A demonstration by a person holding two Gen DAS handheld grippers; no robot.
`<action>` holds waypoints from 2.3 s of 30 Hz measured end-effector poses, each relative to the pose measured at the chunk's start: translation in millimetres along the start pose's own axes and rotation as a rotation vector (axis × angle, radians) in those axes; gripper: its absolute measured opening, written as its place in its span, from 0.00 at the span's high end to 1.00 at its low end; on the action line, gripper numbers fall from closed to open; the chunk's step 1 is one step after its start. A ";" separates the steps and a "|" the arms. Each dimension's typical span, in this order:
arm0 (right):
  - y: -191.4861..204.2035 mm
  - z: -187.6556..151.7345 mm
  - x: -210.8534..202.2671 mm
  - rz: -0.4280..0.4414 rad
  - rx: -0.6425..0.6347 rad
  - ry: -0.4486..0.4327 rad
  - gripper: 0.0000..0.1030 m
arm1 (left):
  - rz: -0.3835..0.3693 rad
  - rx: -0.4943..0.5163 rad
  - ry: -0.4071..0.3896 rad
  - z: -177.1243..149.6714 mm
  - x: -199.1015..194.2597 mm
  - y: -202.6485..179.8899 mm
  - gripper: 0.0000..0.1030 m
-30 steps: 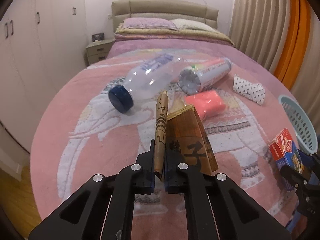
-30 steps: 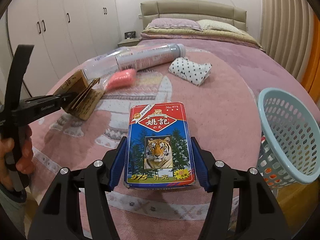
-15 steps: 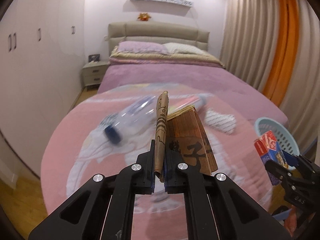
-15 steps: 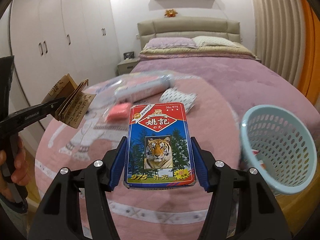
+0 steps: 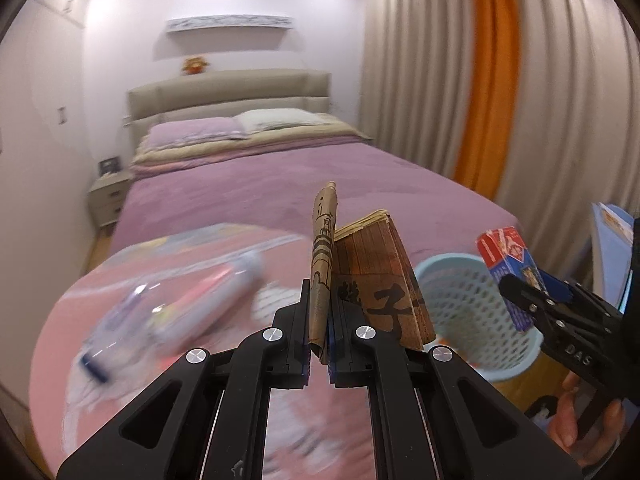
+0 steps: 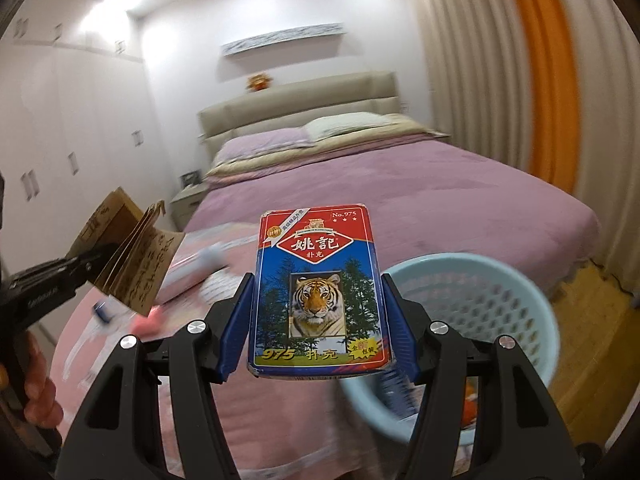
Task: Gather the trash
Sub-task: 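Carry cardboard and tiger box over the blue basket, then open both grippers to drop cardboard and tiger box into the basket, then grasp the clear plastic bottle with left gripper while right grasps the spray can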
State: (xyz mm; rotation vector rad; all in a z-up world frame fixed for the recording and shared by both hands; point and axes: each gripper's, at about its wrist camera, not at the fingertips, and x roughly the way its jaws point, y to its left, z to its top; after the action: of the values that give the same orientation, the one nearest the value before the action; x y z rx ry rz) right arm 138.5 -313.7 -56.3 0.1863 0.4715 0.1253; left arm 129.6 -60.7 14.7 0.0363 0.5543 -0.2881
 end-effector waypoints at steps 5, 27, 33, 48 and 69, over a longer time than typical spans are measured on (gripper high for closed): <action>-46.3 11.8 7.1 -0.086 0.077 -0.009 0.44 | -0.078 0.034 0.035 13.0 39.3 -40.9 0.96; -123.7 -4.9 71.4 -0.205 0.231 0.174 0.44 | -0.090 0.081 0.221 -20.4 149.2 -103.5 0.95; -123.2 -9.1 81.7 -0.190 0.223 0.209 0.42 | -0.064 0.082 0.182 -23.2 139.9 -101.5 0.50; -100.4 -13.7 58.2 -0.113 0.208 0.187 0.36 | -0.041 0.010 0.075 -17.1 77.8 -63.6 0.38; 81.9 -15.3 31.6 0.117 -0.183 0.091 0.36 | 0.111 -0.260 -0.049 -49.5 -38.0 91.4 0.35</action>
State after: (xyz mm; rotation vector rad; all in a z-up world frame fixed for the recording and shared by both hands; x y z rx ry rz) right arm 153.0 -226.3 -66.6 0.0287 0.5372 0.2912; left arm 98.9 42.4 -11.5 -0.1901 0.5358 -0.1072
